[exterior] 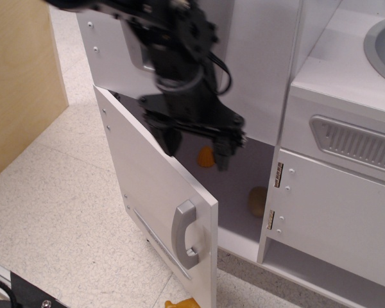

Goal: Open low fridge

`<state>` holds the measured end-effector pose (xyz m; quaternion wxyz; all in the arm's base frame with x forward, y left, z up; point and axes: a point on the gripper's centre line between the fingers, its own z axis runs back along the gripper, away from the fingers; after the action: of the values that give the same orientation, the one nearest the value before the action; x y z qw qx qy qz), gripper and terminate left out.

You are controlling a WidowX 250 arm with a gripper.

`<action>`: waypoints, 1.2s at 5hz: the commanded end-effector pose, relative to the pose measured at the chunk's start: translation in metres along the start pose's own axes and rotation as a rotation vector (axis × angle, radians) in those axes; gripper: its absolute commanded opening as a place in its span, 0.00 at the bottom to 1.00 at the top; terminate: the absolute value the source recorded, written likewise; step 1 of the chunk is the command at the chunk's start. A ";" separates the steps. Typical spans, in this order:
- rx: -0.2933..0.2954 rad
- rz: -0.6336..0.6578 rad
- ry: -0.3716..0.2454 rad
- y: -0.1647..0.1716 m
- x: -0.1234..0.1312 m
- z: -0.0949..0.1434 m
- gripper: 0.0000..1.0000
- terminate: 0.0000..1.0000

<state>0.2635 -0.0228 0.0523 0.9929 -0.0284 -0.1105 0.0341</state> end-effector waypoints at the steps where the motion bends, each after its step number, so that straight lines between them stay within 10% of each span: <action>1: 0.041 -0.081 0.008 -0.030 0.017 -0.061 1.00 0.00; 6: 0.149 -0.086 0.081 0.071 -0.050 -0.098 1.00 0.00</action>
<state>0.2254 0.0358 -0.0762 0.9983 0.0457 -0.0373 -0.0017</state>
